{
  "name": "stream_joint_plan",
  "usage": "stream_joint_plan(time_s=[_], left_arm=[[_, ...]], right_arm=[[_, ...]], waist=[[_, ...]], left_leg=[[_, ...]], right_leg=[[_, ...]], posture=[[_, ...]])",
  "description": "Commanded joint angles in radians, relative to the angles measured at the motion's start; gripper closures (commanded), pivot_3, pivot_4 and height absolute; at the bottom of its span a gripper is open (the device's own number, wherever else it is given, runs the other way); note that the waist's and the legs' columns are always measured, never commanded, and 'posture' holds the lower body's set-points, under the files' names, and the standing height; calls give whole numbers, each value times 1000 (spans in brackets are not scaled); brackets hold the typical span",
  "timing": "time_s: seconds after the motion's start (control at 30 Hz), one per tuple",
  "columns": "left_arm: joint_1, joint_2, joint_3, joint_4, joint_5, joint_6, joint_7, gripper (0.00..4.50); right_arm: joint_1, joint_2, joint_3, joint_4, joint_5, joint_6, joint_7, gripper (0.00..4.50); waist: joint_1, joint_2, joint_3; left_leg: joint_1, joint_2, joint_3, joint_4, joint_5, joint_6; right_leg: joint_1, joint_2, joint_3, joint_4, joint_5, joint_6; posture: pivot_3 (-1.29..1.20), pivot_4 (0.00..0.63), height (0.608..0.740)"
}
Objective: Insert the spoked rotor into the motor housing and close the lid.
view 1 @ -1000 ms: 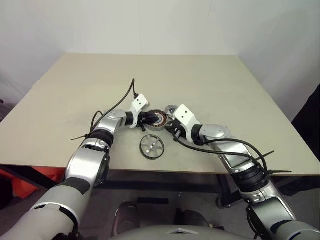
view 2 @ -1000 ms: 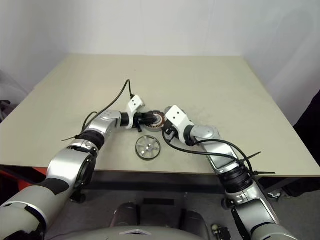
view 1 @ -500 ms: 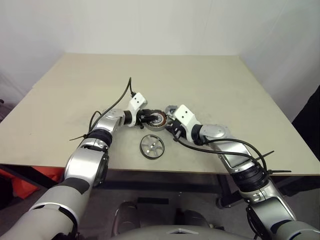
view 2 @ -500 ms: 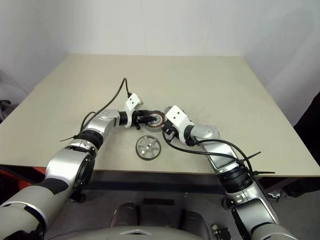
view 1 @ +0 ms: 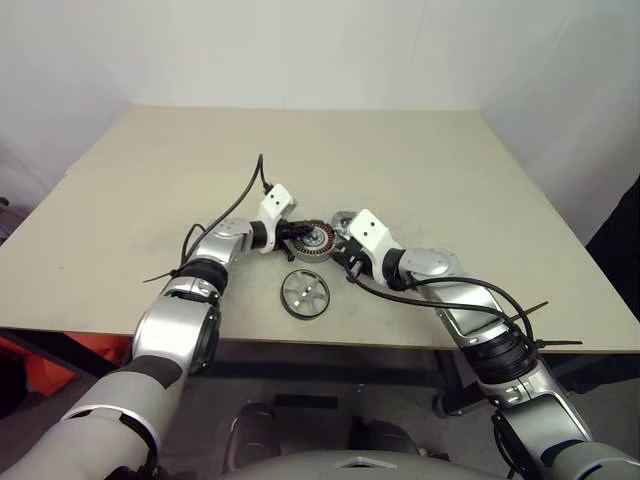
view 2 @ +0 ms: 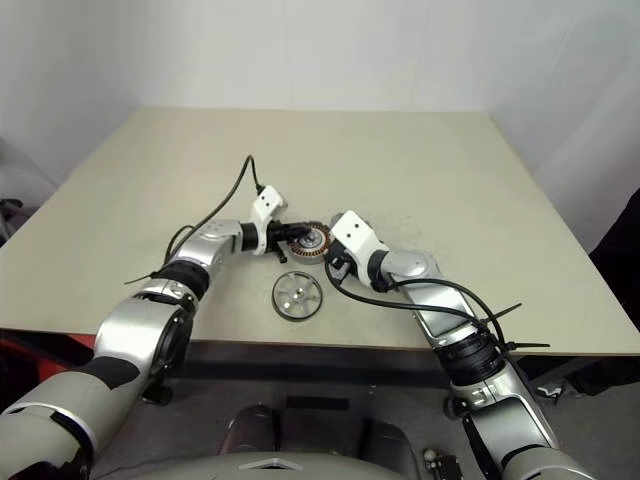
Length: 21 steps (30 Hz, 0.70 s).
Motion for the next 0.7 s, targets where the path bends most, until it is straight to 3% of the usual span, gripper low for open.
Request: stream_joint_plan(time_s=[0.03, 0.3, 0.47, 0.7], left_arm=[[-27, 6, 1, -42, -19, 10, -47, 4469], [-25, 14, 8, -51, -16, 18, -46, 4469], [-1, 41, -61, -32, 66, 17, 15, 4469], [-8, 51, -49, -45, 31, 28, -3, 4469]], right_arm=[[-17, 3, -17, -14, -5, -17, -7, 3573], [-16, 4, -17, -15, -3, -17, -8, 3573], [-15, 9, -19, -13, -3, -16, -12, 3573], [-20, 10, -20, -6, -3, -19, -16, 3573]], waist=[[0, 0, 0], [0, 0, 0], [0, 0, 0], [0, 0, 0]], left_leg=[[0, 0, 0, 0, 0, 0], [0, 0, 0, 0, 0, 0], [0, 0, 0, 0, 0, 0], [2, 0, 0, 0, 0, 0]], right_leg=[[0, 0, 0, 0, 0, 0], [0, 0, 0, 0, 0, 0], [0, 0, 0, 0, 0, 0], [1, 0, 0, 0, 0, 0]], posture=[[0, 0, 740], [0, 0, 740], [0, 0, 740], [0, 0, 740]])
